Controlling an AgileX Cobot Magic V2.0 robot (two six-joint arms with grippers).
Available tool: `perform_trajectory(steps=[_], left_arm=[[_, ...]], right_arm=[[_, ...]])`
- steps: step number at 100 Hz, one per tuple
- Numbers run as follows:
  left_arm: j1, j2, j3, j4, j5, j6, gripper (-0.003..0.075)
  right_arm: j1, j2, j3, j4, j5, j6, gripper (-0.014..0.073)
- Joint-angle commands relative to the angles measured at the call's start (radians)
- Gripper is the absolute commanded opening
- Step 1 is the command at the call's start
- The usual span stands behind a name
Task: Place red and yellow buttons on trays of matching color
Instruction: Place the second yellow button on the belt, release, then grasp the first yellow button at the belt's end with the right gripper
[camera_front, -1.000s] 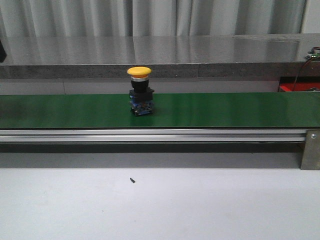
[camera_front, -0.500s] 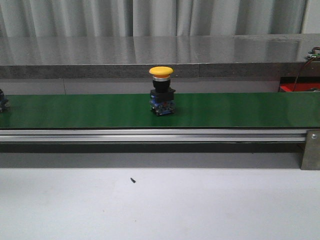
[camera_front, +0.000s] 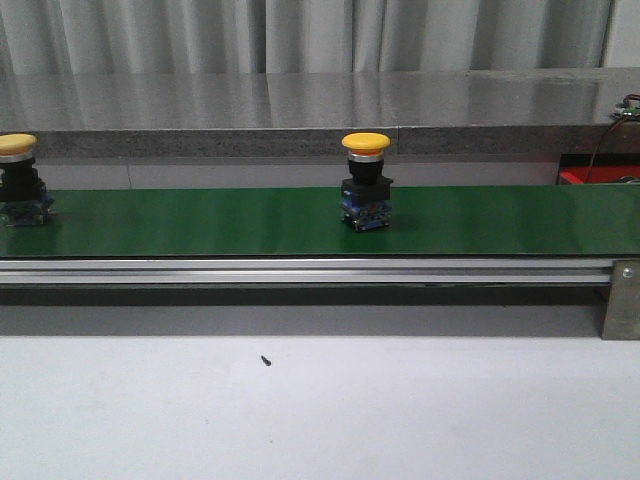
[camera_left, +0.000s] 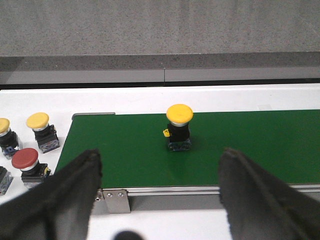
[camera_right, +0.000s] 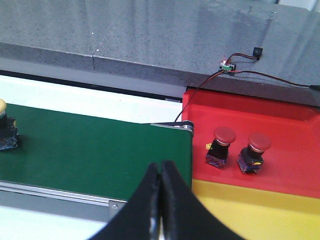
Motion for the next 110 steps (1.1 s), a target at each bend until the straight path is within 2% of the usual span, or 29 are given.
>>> perform_trajectory(steps=[1, 17, 35, 43, 50, 52, 55, 62, 70, 110], left_arm=[[-0.005, -0.072, 0.035, -0.027, -0.091, 0.002, 0.0303], [-0.005, -0.188, 0.118, -0.033, -0.092, 0.002, -0.0020], [-0.005, -0.229, 0.143, -0.035, -0.092, 0.002, -0.0019], [-0.005, -0.229, 0.143, -0.035, -0.094, 0.002, -0.0019], [-0.005, -0.229, 0.143, -0.035, -0.094, 0.002, -0.0019], [-0.005, -0.229, 0.143, -0.035, -0.094, 0.002, -0.0019], [-0.005, -0.229, 0.143, -0.035, -0.094, 0.002, -0.0019], [-0.005, -0.229, 0.143, -0.035, -0.094, 0.002, -0.0019], [-0.005, -0.229, 0.143, -0.035, -0.094, 0.002, -0.0019], [-0.005, -0.229, 0.143, -0.035, -0.094, 0.002, -0.0020]], right_arm=[[0.002, 0.001, -0.025, 0.020, -0.089, -0.007, -0.0068], [0.002, 0.001, -0.025, 0.023, -0.102, -0.007, -0.0068], [0.002, 0.003, -0.026, 0.061, -0.070, -0.007, -0.0055], [0.002, 0.009, -0.041, 0.061, -0.026, -0.007, 0.0015], [0.002, 0.029, -0.068, 0.061, 0.025, -0.007, 0.0151], [0.002, 0.041, -0.081, 0.061, 0.044, -0.007, 0.0223], [0.002, 0.051, -0.094, 0.061, 0.054, -0.007, 0.0279], [0.002, 0.092, -0.128, 0.062, 0.073, -0.007, 0.0474], [0.002, 0.144, -0.168, 0.062, 0.092, -0.007, 0.0573], [0.009, 0.567, -0.449, 0.062, 0.298, -0.010, 0.0569]])
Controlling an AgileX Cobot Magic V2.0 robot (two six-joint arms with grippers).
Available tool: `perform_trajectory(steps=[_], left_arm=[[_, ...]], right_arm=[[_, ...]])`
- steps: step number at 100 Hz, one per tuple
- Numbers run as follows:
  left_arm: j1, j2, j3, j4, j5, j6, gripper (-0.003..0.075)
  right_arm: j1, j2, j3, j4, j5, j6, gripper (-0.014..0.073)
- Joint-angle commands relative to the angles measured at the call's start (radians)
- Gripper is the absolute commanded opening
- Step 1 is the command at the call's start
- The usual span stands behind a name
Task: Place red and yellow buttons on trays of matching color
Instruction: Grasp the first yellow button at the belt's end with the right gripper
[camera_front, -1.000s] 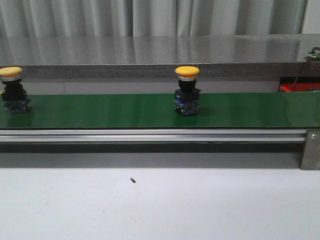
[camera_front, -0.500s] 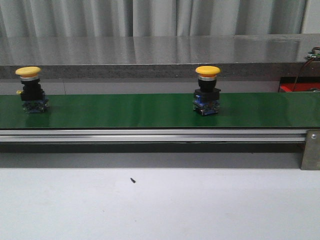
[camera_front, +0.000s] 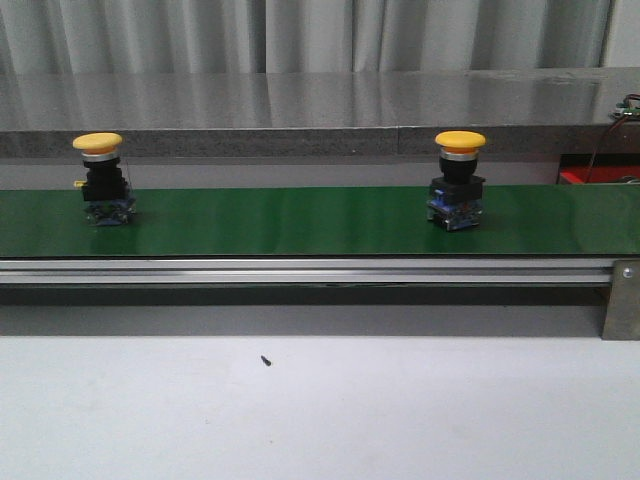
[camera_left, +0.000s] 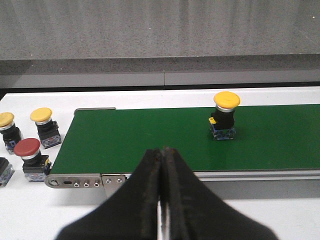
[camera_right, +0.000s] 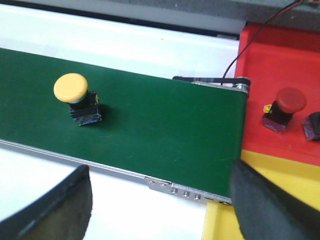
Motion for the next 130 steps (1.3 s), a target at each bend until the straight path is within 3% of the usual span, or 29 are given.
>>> perform_trajectory(steps=[1, 39, 96, 130], left_arm=[[-0.005, 0.008, -0.026, -0.025, -0.078, 0.002, -0.0019], [-0.005, 0.008, -0.026, -0.025, -0.078, 0.002, -0.0020], [-0.005, 0.008, -0.026, -0.025, -0.078, 0.002, -0.0020], [-0.005, 0.008, -0.026, -0.025, -0.078, 0.002, -0.0020]], right_arm=[[0.008, 0.081, -0.084, 0.028, -0.011, -0.010, 0.0569], [0.159, 0.416, -0.241, 0.028, -0.033, -0.053, 0.0569], [0.197, 0.640, -0.365, 0.018, -0.032, -0.060, 0.0566], [0.197, 0.669, -0.366, -0.018, 0.008, -0.059, 0.0311]])
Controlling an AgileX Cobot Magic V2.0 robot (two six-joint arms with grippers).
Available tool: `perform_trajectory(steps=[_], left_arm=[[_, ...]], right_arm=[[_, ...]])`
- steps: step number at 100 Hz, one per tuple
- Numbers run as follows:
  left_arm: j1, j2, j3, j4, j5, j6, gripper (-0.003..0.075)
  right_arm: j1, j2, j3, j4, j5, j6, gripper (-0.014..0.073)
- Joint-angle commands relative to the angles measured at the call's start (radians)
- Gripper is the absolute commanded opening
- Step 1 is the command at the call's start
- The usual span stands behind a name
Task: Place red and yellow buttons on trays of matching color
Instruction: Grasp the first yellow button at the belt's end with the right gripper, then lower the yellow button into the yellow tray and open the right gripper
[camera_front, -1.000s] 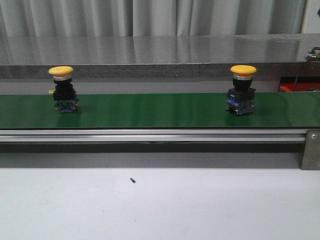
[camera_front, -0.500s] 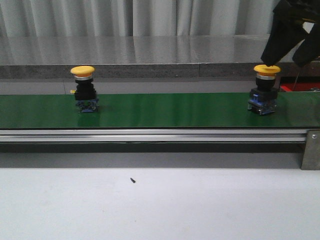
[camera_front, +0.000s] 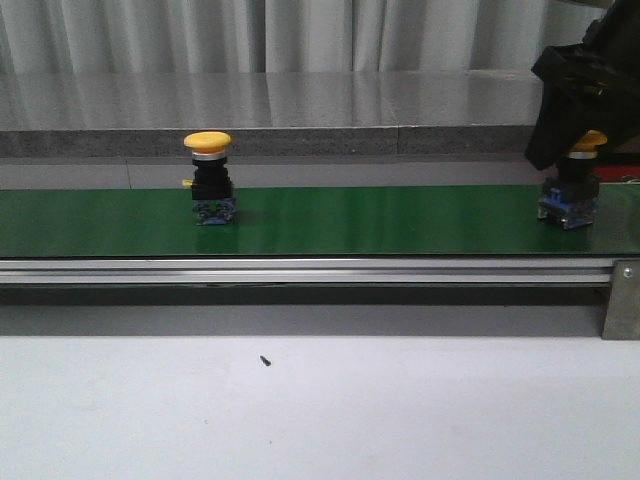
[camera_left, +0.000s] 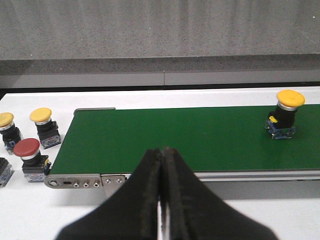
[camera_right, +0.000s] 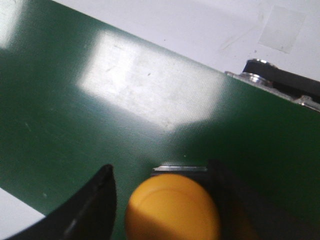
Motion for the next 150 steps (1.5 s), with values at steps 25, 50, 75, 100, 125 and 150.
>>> perform_trajectory(steps=[25, 50, 75, 100, 125, 150], left_arm=[[-0.005, 0.008, -0.026, -0.025, -0.077, 0.002, -0.0020], [-0.005, 0.008, -0.026, -0.025, -0.077, 0.002, -0.0019], [-0.005, 0.008, -0.026, -0.025, -0.077, 0.002, -0.0020], [-0.005, 0.008, -0.026, -0.025, -0.077, 0.002, -0.0019], [-0.005, 0.008, -0.026, -0.025, -0.077, 0.002, -0.0020], [-0.005, 0.008, -0.026, -0.025, -0.077, 0.002, -0.0020]], right_arm=[[-0.014, -0.077, -0.034, 0.004, 0.055, 0.010, 0.0202], [-0.152, -0.178, -0.032, 0.004, 0.134, 0.035, 0.0202], [-0.357, -0.183, -0.005, 0.005, 0.132, 0.036, 0.0202], [-0.443, -0.127, 0.081, 0.004, 0.028, 0.035, 0.0202], [-0.444, -0.034, 0.101, 0.004, -0.023, 0.035, 0.0202], [-0.444, 0.038, 0.101, 0.004, -0.041, 0.035, 0.0208]])
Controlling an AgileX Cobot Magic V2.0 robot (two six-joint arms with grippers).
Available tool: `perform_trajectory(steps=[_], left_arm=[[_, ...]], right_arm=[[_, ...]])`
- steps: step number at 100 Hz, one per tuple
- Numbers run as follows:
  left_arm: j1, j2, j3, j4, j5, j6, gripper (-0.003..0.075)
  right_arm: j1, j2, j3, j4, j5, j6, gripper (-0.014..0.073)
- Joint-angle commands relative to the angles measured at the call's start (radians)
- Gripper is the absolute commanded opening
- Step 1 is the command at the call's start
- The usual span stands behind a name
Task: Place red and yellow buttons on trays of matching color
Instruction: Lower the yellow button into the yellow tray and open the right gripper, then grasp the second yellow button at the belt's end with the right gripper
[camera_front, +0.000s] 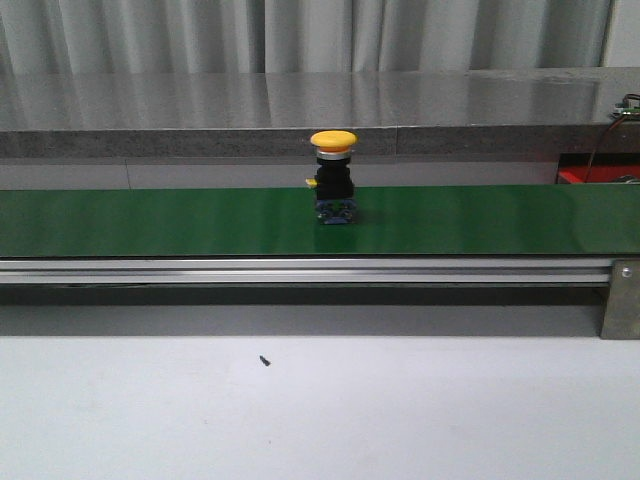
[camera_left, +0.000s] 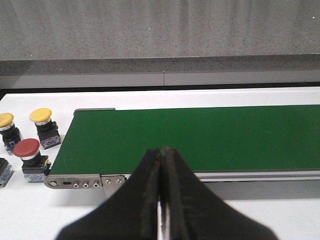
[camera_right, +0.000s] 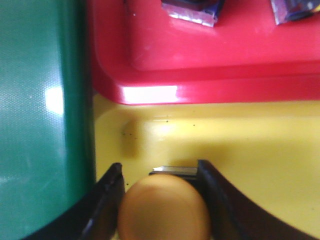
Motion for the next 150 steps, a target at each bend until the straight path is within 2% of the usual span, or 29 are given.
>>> perform_trajectory(steps=[1, 12, 23, 31, 64, 82, 106, 120, 150], left_arm=[[-0.005, 0.008, -0.026, -0.025, -0.076, 0.002, -0.0020], [-0.005, 0.008, -0.026, -0.025, -0.076, 0.002, -0.0020], [-0.005, 0.008, -0.026, -0.025, -0.076, 0.002, -0.0020], [-0.005, 0.008, -0.026, -0.025, -0.076, 0.002, -0.0019], [-0.005, 0.008, -0.026, -0.025, -0.076, 0.002, -0.0020], [-0.005, 0.008, -0.026, -0.025, -0.076, 0.002, -0.0020], [-0.005, 0.008, -0.026, -0.025, -0.076, 0.002, -0.0020], [-0.005, 0.008, -0.026, -0.025, -0.076, 0.002, -0.0020], [-0.005, 0.008, -0.026, -0.025, -0.076, 0.002, -0.0020]], right_arm=[[-0.007, -0.029, -0.024, 0.025, -0.023, -0.001, 0.0209], [-0.007, -0.026, -0.024, 0.025, -0.017, -0.001, 0.0276], [-0.007, -0.037, -0.026, 0.025, -0.009, -0.001, 0.0433], [-0.007, -0.053, -0.027, 0.025, -0.007, -0.001, 0.0493], [0.011, -0.247, -0.029, 0.053, -0.026, -0.012, 0.0497], [0.113, -0.322, -0.029, 0.086, -0.012, -0.098, 0.0498], [0.291, -0.325, -0.031, 0.087, -0.013, -0.130, 0.0570], [0.384, -0.325, -0.031, 0.087, -0.062, -0.145, 0.0575], [0.475, -0.253, -0.101, 0.086, -0.041, -0.155, 0.0575]])
